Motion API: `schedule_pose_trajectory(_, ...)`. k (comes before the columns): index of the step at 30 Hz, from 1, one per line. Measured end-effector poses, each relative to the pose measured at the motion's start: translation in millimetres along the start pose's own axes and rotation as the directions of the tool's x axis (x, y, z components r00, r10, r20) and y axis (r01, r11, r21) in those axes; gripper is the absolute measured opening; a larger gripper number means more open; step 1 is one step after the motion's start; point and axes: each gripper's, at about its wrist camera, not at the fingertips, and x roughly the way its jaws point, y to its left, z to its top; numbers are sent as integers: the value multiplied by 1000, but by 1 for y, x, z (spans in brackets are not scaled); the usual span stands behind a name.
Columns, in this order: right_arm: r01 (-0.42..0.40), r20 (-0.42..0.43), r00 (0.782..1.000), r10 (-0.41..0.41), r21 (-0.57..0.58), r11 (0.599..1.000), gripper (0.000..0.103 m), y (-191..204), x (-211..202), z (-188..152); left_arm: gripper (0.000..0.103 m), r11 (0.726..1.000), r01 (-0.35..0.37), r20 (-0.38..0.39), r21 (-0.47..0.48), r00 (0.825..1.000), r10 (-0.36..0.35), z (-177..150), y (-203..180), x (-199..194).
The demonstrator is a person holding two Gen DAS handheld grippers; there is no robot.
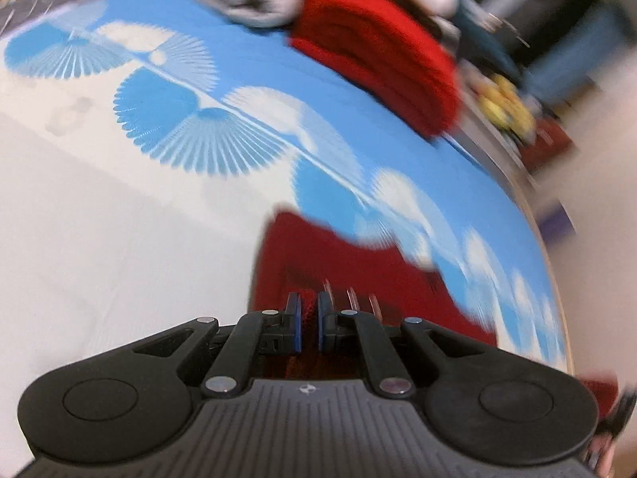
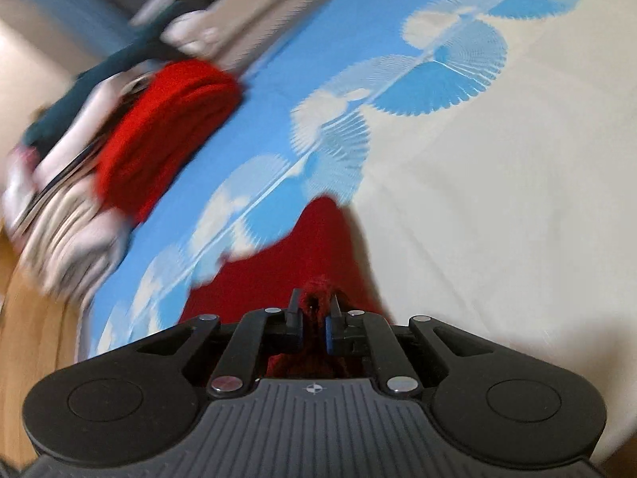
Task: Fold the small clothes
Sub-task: 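Lift the hem with both grippers and fold it up toward the collar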
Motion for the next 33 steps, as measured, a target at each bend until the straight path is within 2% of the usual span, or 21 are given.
schedule_pose_trajectory(1, 16, -3, 1000, -16, 56, 998, 16, -1, 28, 12, 9, 998, -41, 23, -42, 999, 42, 17, 3, 27)
schedule_pose_trajectory(2, 35, 13, 999, -37, 118, 992, 32, -5, 49, 20, 10, 992, -95, 60, -88, 993, 101, 30, 9, 47)
schedule_pose_trajectory(3, 55, 47, 997, -63, 158, 986, 57, -8, 63, 23, 19, 982, -148, 105, -118, 981, 161, 39, 14, 61)
schedule_pose_trajectory(4, 63, 67, 995, -75, 156, 986, 67, -9, 70, 23, 26, 973, -189, 126, -132, 970, 206, 45, 19, 70)
schedule_pose_trajectory(5, 66, 80, 994, -77, 137, 988, 79, -10, 74, 21, 47, 971, -198, 120, -134, 969, 214, 49, 24, 76)
schedule_pose_trajectory(6, 63, 86, 994, -74, 119, 991, 81, -11, 73, 17, 62, 973, -190, 109, -133, 973, 204, 49, 28, 78)
schedule_pose_trajectory(9, 36, 89, 995, -39, 33, 999, 88, -16, 62, 3, 79, 980, -174, 92, -98, 979, 183, 37, 36, 70)
schedule_pose_trajectory(14, 59, 146, 987, -61, 18, 998, 89, -16, 22, -4, 83, 988, -144, 28, -64, 989, 146, -6, 34, 45)
schedule_pose_trajectory(19, 62, 293, 952, -92, 111, 992, 93, -29, -17, -26, 87, 993, -108, 76, -46, 991, 112, -45, 23, 25)
schedule_pose_trajectory(23, 78, 236, 966, -101, 103, 992, 93, -40, 1, -28, 87, 996, -92, 82, -18, 992, 93, -52, 25, 39)
schedule_pose_trajectory(27, 119, 159, 980, -123, 37, 992, 93, -39, 31, -24, 87, 996, -84, 92, -27, 992, 86, -42, 24, 55)
schedule_pose_trajectory(33, 149, 113, 982, -153, 48, 988, 93, -30, 58, -11, 87, 988, -114, 125, 105, 987, 100, -28, -3, 65)
